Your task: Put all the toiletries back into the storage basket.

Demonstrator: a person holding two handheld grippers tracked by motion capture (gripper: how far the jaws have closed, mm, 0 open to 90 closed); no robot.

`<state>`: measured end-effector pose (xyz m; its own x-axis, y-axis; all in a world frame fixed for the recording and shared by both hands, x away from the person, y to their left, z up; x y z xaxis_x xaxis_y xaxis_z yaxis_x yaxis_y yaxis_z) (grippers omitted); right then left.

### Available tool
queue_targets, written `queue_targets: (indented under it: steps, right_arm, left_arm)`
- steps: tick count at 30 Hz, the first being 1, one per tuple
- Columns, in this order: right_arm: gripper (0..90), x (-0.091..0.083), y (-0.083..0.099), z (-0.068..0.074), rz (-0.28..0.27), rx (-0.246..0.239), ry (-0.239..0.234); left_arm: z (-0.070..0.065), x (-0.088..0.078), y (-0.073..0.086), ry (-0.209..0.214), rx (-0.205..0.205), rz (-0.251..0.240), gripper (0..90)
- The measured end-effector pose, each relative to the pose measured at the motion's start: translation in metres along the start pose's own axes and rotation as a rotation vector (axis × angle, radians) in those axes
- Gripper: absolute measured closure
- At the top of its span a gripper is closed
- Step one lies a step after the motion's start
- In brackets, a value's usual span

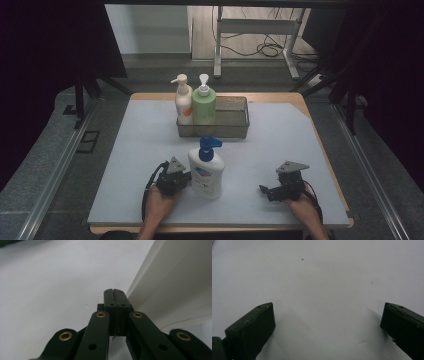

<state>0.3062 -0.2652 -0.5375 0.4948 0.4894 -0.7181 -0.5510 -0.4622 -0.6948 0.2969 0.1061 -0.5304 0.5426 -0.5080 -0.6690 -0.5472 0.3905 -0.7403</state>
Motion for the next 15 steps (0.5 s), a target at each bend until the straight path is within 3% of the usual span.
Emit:
queue_targets:
  steps: [7, 15]
  right_arm:
    - [0.0, 0.0, 0.0, 0.0, 0.0, -0.001, 0.001]
    - [0.0, 0.0, 0.0, 0.0, 0.0, -0.001, 0.001]
  left_arm:
    - [0.002, -0.003, 0.001, -0.029, 0.014, 0.014, 85.4]
    - [0.01, -0.02, 0.008, -0.062, -0.019, -0.007, 79.7]
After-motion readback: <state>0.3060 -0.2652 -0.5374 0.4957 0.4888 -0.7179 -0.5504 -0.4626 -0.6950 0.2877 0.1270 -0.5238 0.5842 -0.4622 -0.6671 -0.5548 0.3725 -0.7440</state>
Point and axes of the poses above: each handheld gripper's, and its own axes: x roughly forward along the jaws, y roughly out of its underside, z roughly to its left, the point moved 2 cm from there along x, roughly forward along the jaws, and after that the axes turned 3 degrees about -y, right-handed, at the moved point
